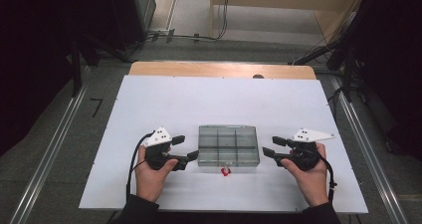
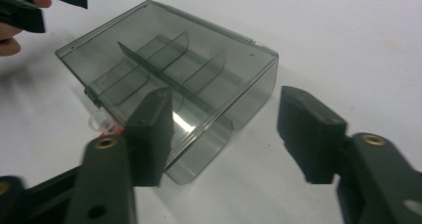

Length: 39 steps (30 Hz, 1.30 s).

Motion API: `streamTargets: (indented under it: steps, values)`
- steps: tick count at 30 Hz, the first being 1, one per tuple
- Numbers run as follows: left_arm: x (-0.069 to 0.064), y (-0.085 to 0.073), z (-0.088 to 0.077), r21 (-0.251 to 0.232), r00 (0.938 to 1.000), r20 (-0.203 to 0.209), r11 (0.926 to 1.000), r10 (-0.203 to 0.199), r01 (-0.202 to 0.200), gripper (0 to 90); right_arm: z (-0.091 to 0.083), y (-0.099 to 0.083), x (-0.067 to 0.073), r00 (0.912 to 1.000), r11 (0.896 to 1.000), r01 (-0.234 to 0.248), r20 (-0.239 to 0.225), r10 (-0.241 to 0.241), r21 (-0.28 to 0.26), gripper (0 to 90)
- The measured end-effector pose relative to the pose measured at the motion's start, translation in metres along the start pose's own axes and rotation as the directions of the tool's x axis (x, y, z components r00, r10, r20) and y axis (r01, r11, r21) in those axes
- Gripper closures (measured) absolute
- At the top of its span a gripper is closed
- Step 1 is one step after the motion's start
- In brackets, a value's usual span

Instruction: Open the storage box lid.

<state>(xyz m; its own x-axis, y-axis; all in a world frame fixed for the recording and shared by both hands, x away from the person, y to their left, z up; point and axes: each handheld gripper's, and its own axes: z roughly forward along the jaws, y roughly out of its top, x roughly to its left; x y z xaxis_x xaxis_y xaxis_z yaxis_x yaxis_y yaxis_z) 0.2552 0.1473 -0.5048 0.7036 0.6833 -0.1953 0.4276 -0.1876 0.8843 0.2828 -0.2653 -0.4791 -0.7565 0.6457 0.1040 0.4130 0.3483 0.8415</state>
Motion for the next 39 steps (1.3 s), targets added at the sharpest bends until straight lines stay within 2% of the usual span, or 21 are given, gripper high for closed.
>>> streamTargets:
  steps: [2, 6, 8, 10, 15, 20, 24, 30, 39]
  values:
    - [0.002, -0.003, -0.001, 0.0, 0.9998, 0.015, 0.9999, -0.015, 0.015, 33.2, -0.001, -0.002, 0.0, 0.9999, 1.0, 0.011, 0.001, -0.011, 0.015, 51.9]
    - [0.008, -0.007, -0.001, 0.033, 0.9983, 0.048, 0.999, -0.033, 0.032, 48.6, -0.003, -0.008, -0.001, 0.9995, 0.998, 0.03, -0.01, -0.029, 0.048, 71.3]
    - [0.011, -0.009, 0.0, 0.054, 0.9984, 0.044, 0.998, -0.036, 0.034, 58.0, -0.003, -0.009, -0.001, 0.9989, 0.997, 0.044, -0.017, -0.043, 0.065, 82.0]
    - [0.012, -0.011, 0.001, 0.071, 0.9987, 0.037, 0.997, -0.034, 0.032, 64.6, -0.001, -0.011, -0.001, 0.9981, 0.995, 0.057, -0.027, -0.055, 0.079, 87.3]
    - [0.013, -0.015, 0.002, 0.11, 0.9999, 0.004, 0.9938, -0.015, 0.015, 80.2, 0.004, -0.017, -0.004, 0.996, 0.993, 0.061, -0.072, -0.054, 0.101, 88.0]
    - [0.013, -0.017, 0.006, 0.142, 0.9996, 0.025, 0.9898, -0.011, 0.007, 88.8, 0.011, -0.02, -0.004, 0.995, 0.989, 0.068, -0.082, -0.058, 0.129, 88.1]
    - [0.012, -0.019, 0.009, 0.167, 0.9992, 0.039, 0.9859, -0.009, 0.002, 89.7, 0.014, -0.023, -0.006, 0.9949, 0.987, 0.066, -0.086, -0.054, 0.146, 88.1]
    - [0.01, -0.02, 0.014, 0.188, 0.9983, 0.058, 0.9821, -0.006, -0.006, 89.8, 0.017, -0.025, -0.005, 0.9909, 0.983, 0.085, -0.117, -0.066, 0.162, 88.2]
    - [0.005, -0.019, 0.018, 0.189, 0.9958, 0.091, 0.9818, 0.0, -0.017, 89.9, 0.02, -0.025, -0.002, 0.9853, 0.98, 0.104, -0.152, -0.078, 0.168, 88.2]
